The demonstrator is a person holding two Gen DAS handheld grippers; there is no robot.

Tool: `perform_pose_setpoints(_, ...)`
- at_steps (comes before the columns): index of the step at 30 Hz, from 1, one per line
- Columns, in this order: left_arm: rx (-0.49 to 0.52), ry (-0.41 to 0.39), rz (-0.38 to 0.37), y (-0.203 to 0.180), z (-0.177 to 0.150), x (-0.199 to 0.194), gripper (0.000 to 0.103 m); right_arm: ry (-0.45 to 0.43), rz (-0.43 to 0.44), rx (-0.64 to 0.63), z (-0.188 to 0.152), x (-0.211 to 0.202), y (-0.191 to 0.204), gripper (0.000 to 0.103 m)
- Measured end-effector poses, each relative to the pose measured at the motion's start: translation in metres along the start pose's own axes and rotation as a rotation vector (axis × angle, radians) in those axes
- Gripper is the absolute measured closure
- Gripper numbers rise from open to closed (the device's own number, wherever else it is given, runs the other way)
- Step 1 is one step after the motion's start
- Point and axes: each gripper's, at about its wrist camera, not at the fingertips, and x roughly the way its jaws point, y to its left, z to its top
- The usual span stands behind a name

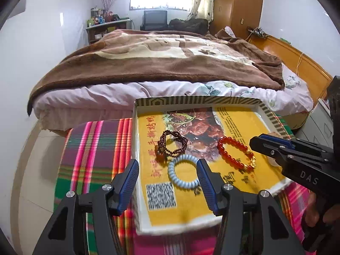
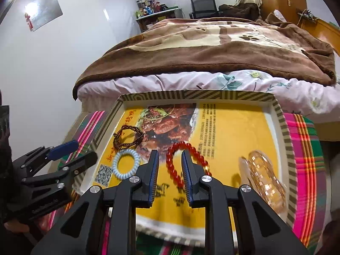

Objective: Organize jewelry
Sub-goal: 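Withdraw both open grippers from the tray, then reach the right gripper to the black band on the cloth and grasp it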

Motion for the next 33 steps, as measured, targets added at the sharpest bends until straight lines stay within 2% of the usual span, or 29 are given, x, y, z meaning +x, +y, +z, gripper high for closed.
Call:
perform_pose_setpoints(6, 0.012, -0.038, 0.016, -0.007, -0.019, -0.038, 0.042, -0.042, -0.015, -0.005, -0.013, -0.030, 0.004, 0.080)
perform_pose_setpoints(14, -0.002, -0.092, 0.004, -0.014, -0.045, -0.083, 0.041, -0.095, -0.017, -0.022, -0.033, -0.071, 0.015, 0.079)
perform_pose_setpoints(25, 0.024, -0.140, 0.018, -0.026, -0.078, -0.131, 0.041, -0.111, -0.018, -0.035, -0.069, -0.103, 0.025, 0.078)
perform_pose_setpoints(29, 0.023, -0.144, -0.001, -0.028, -0.095, -0.146, 0.038, -0.123, -0.020, -0.044, -0.086, -0.114, 0.025, 0.077)
perform_pose_setpoints(30, 0.027, -0.143, -0.001, -0.029, -0.099, -0.148, 0.036, -0.120, -0.026, -0.048, -0.091, -0.117, 0.023, 0.077)
perform_pose_setpoints(33, 0.026, -0.145, 0.000, -0.030, -0.110, -0.155, 0.036, -0.118, -0.041, -0.047, -0.105, -0.123, 0.017, 0.066)
